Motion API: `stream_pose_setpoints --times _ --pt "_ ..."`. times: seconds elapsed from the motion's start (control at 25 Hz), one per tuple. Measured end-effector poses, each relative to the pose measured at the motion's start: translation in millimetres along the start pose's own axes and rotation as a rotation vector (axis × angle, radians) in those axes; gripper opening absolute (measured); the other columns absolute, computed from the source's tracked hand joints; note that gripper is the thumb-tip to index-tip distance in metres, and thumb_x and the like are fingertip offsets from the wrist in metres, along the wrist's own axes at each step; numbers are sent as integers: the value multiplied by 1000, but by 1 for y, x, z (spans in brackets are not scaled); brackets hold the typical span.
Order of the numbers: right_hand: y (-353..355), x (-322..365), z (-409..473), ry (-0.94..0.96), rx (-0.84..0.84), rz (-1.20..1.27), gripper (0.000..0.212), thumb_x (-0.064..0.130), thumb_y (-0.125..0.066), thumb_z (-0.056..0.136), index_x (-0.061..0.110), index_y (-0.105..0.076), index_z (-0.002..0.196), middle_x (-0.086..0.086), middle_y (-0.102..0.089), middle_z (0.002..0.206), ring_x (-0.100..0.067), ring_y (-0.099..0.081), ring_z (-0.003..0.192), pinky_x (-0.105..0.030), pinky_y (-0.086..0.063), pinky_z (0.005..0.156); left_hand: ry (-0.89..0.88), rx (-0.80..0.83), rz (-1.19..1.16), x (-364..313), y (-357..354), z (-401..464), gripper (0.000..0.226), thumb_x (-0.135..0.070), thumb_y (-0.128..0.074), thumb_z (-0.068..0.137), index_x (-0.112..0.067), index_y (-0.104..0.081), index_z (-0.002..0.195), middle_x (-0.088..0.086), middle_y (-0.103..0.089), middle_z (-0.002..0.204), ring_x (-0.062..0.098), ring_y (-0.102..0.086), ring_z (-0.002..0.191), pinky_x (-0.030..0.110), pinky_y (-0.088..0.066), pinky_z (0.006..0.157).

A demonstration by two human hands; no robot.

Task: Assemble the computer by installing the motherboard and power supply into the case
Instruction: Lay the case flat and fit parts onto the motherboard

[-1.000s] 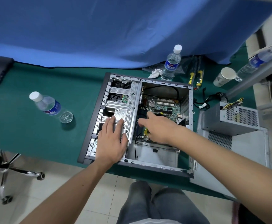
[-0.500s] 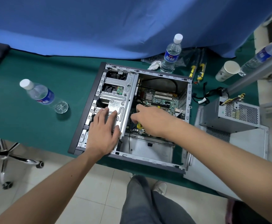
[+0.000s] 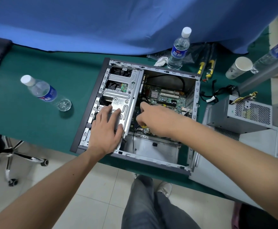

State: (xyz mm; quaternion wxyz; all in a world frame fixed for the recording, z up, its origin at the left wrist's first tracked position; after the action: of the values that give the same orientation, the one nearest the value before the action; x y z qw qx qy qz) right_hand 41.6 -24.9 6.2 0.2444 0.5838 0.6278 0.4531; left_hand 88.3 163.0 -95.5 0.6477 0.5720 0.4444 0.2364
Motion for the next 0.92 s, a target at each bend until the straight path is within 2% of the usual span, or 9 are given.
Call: stream_pose_setpoints --times 0.08,0.16,0.28,0.36,0.48,0.56,0.64,0.8,0.92 --pt "-6 6 -1 -17 -76 -95 16 -4 -47 90 12 -49 88 -6 -32 86 -20 -41 54 -30 -22 44 1 5 6 0 -1 -2 51 -41 -38 94 -23 -40 143 8 -32 151 29 -30 139 50 -35 111" --pt "-8 3 3 -127 -153 -175 14 18 -41 104 16 -53 98 -8 -47 83 -24 -53 61 -30 -29 47 -4 13 14 2 -2 -1 52 -40 -38 95 -23 -39 143 8 -31 151 30 -29 139 50 -34 111" --pt "-13 -11 8 -243 -37 -115 38 42 -34 106 10 -52 119 -14 -58 115 -33 -63 87 -34 -40 57 5 12 17 4 -2 -1 52 -41 -37 95 -23 -40 143 8 -31 152 29 -30 139 50 -35 110" --pt "-16 -17 3 -189 79 68 32 30 -45 103 13 -43 130 -17 -38 132 -32 -58 77 -33 -37 53 0 7 13 3 -2 -1 52 -41 -37 95 -23 -40 143 8 -31 152 29 -30 139 50 -35 110" --pt "-15 -14 -5 -83 17 165 29 1 -46 93 19 -49 115 -10 -42 104 -23 -48 62 -30 -30 48 -4 2 18 3 -2 1 53 -43 -37 95 -23 -40 144 8 -32 152 29 -29 140 50 -34 112" --pt "-17 -6 -5 -158 -136 94 7 17 -47 100 15 -53 103 -4 -43 80 -25 -51 66 -32 -35 54 -4 -4 17 3 -3 0 53 -43 -36 95 -23 -40 144 8 -32 152 29 -29 140 50 -34 112" --pt "-22 0 -1 -290 -171 -8 32 38 -38 105 14 -54 91 0 -42 67 -29 -60 74 -33 -37 57 -7 -6 14 3 -4 -1 53 -44 -36 95 -23 -40 144 9 -32 152 30 -29 140 50 -33 112" --pt "-19 -4 3 -254 -35 243 36 34 -47 102 14 -41 131 -16 -42 125 -30 -57 80 -35 -38 60 -4 -8 13 3 -3 -2 54 -44 -36 95 -23 -40 144 8 -32 152 29 -29 140 50 -33 112" --pt "-10 -8 -2 -147 -68 181 24 0 -49 91 14 -49 110 -3 -38 93 -24 -50 69 -32 -31 50 -7 -9 10 1 -2 0 54 -43 -36 94 -22 -41 144 9 -33 152 29 -29 139 50 -33 112"
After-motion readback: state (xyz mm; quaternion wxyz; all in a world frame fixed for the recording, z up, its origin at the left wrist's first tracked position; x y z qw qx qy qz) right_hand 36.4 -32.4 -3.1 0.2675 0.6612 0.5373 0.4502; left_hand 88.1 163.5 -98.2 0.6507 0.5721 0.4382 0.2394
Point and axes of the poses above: each hand's wrist, its own z-axis towards the middle knuckle, its own y-axis out of the back of the hand, x = y × z, the point moved 3 cm from there along z, towards the middle knuckle
